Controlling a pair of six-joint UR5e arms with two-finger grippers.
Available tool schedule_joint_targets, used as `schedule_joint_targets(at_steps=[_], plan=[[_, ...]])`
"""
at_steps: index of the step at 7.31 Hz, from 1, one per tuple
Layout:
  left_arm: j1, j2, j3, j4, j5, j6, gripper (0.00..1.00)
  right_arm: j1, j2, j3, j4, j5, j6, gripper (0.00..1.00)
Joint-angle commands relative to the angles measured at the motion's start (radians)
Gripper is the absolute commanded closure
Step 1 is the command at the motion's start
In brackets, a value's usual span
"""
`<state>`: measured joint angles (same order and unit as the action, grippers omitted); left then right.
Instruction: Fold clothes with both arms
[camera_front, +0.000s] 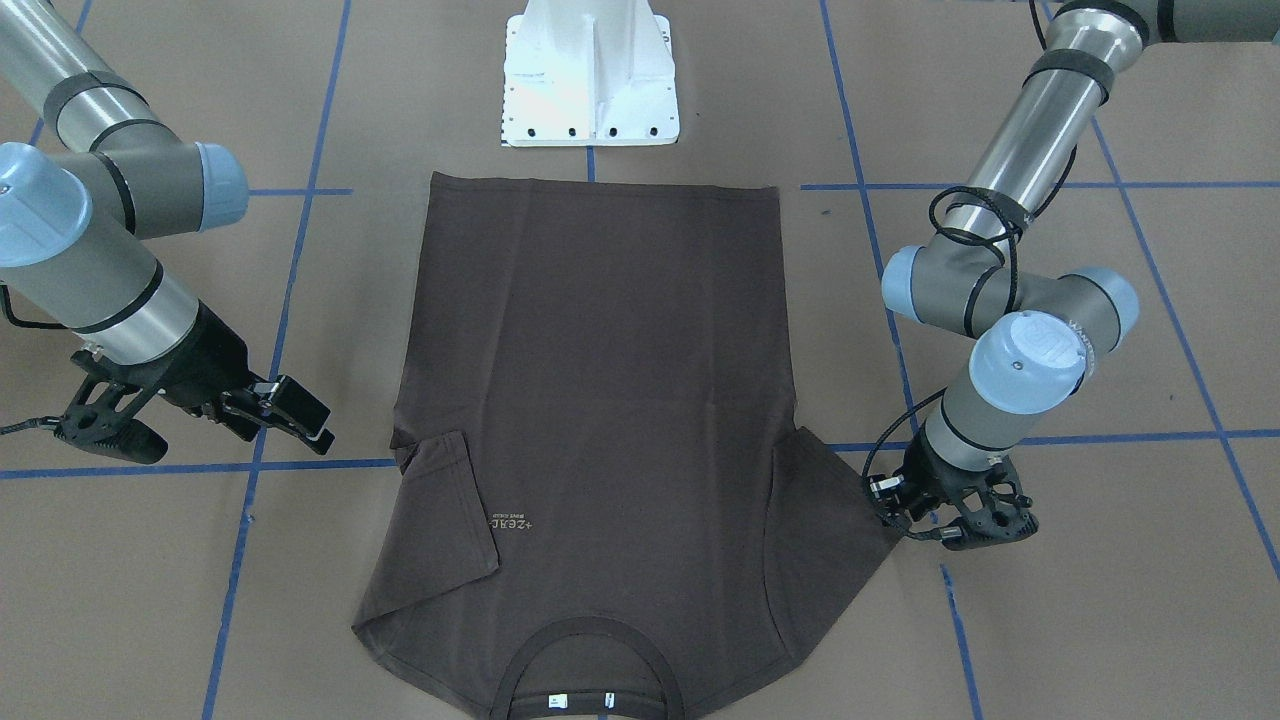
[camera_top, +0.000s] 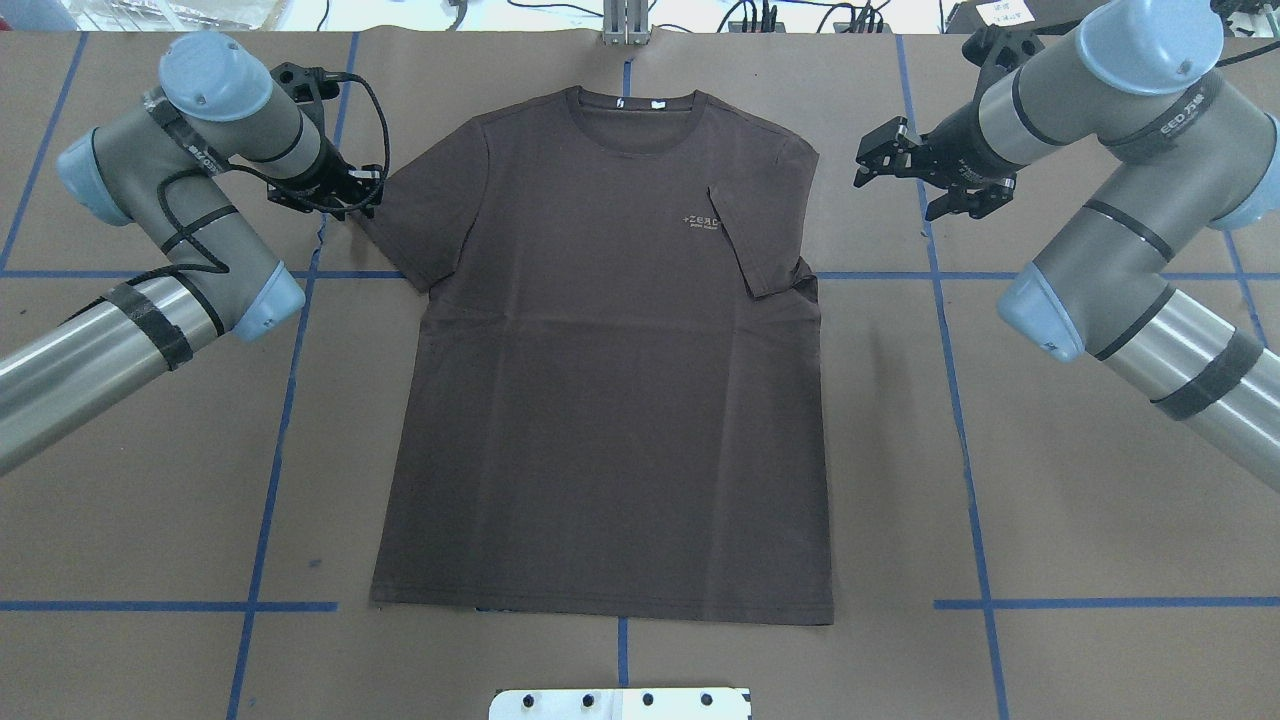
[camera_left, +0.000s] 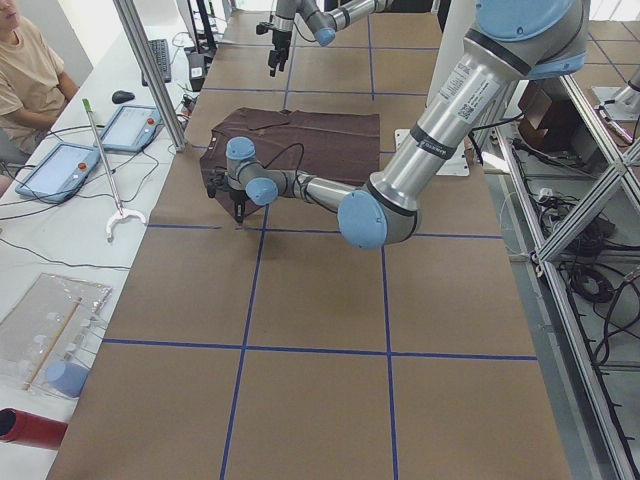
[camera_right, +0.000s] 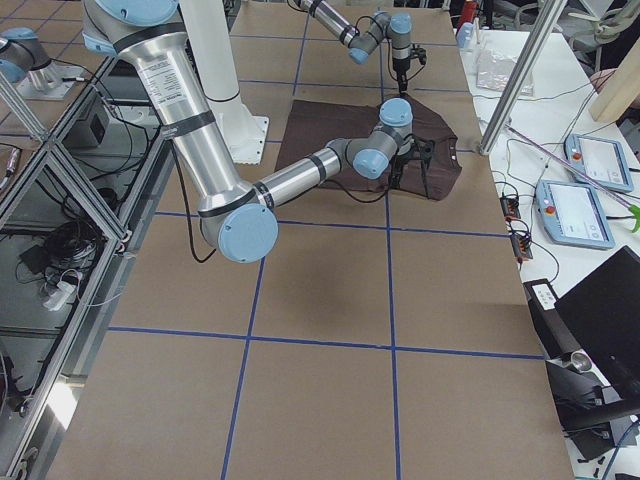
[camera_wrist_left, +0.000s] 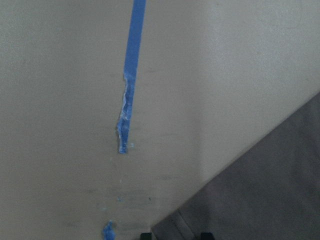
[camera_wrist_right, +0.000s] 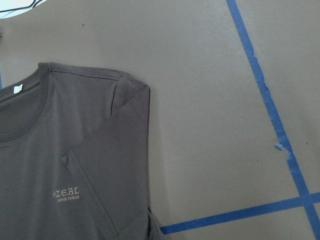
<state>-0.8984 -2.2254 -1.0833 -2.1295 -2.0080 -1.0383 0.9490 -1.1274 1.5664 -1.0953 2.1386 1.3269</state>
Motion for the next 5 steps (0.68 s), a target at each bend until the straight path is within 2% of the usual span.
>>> schedule_joint_targets(at_steps=[1,2,3,5], plan=[[0.001,-0.005,0.009,-0.004,0.0,0.001,0.62,-0.006,0.0,-0.006,0.0,-0.003,0.0,0.0],[0.001,-0.005,0.017,-0.01,0.0,0.001,0.69,-0.004,0.0,-0.006,0.0,-0.005,0.0,0.0],[0.001,-0.007,0.017,-0.01,0.0,0.003,1.0,-0.006,0.0,-0.006,0.0,-0.005,0.0,0.0],[-0.008,-0.029,0.017,-0.009,-0.011,0.041,1.0,-0.004,0.0,-0.005,0.0,-0.003,-0.002,0.0]])
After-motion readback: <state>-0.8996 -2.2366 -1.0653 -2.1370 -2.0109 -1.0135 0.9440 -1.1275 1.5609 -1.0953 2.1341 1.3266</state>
